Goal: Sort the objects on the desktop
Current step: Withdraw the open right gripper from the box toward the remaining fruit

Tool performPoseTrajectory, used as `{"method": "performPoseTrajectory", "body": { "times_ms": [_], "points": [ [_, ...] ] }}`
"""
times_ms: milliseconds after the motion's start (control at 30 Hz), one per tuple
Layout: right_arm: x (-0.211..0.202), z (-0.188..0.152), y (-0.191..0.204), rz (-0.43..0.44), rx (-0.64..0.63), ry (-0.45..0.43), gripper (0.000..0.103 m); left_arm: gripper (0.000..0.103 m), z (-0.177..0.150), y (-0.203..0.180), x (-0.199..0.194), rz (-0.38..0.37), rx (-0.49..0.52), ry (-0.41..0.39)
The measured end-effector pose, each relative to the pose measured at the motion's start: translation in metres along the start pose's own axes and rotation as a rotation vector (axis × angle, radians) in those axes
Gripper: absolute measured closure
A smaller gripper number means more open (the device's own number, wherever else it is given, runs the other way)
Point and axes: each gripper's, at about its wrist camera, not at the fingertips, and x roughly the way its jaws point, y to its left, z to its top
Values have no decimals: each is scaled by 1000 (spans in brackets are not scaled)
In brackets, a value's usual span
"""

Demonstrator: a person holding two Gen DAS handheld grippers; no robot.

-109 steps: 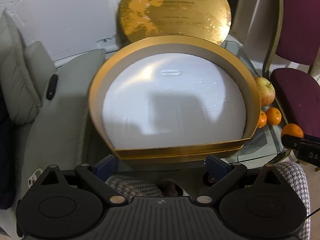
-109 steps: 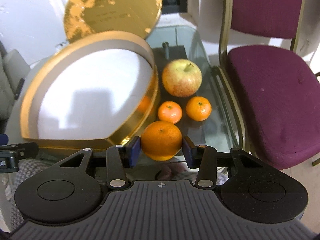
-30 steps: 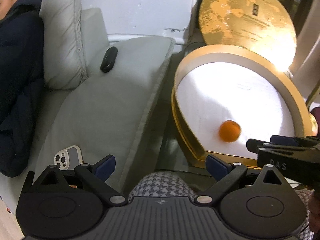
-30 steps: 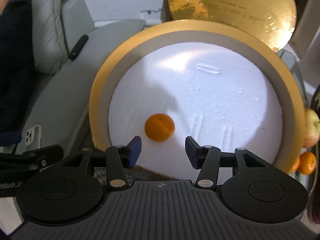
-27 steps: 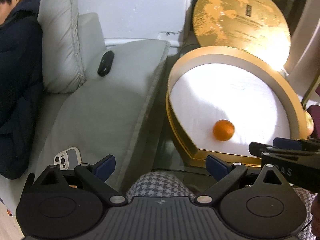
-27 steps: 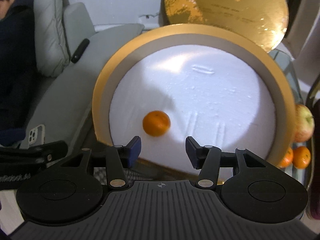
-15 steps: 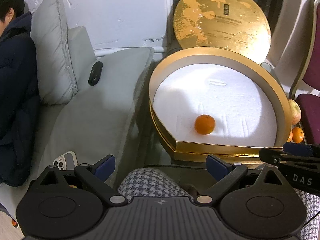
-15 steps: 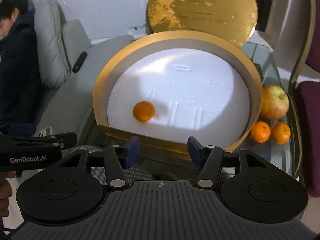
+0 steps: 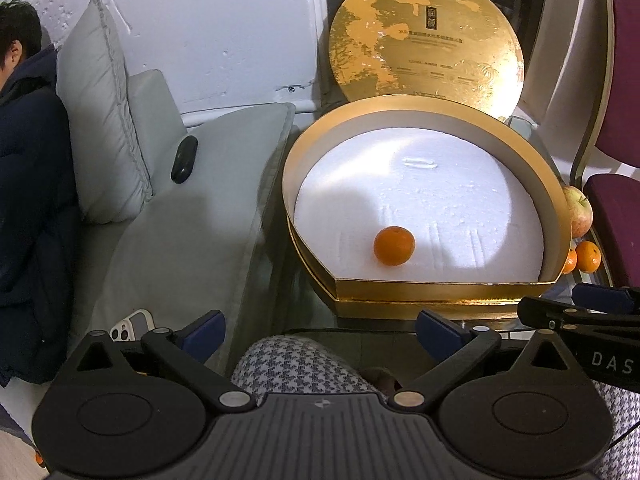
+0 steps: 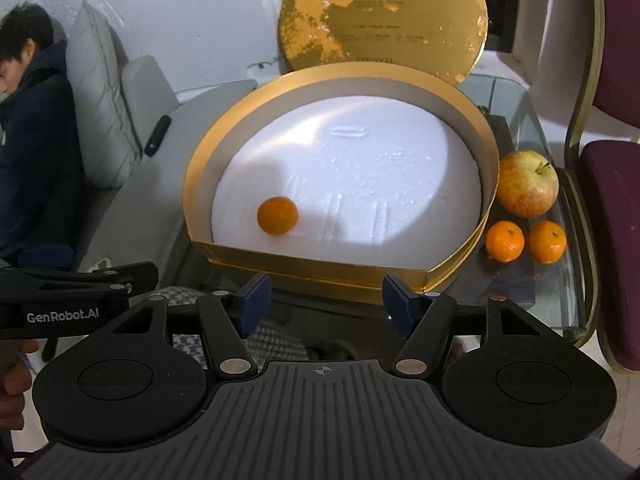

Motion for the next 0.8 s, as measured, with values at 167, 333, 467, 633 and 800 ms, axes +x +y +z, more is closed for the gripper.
{"method": "performPoseTrajectory", "body": {
  "times_ms": [167,333,467,633,800],
  "points": [
    [-4,-2,-3,6,9,-5,34,1,-1,-3,-1,-4,11,4],
    [-7,-3,-7,7,19,-12,31,1,-1,-8,-1,-13,29,8],
    [-9,-5,-13,5,37,-17,30,1,-1,-13,-1,-17,47,11],
    [-13,-8,-26,-7,70,-28,29,1,1,-23,1,-26,82,11],
    [-18,-13,-46,-25,118,-40,28,1,5,-37,2,-38,118,3]
  ]
}}
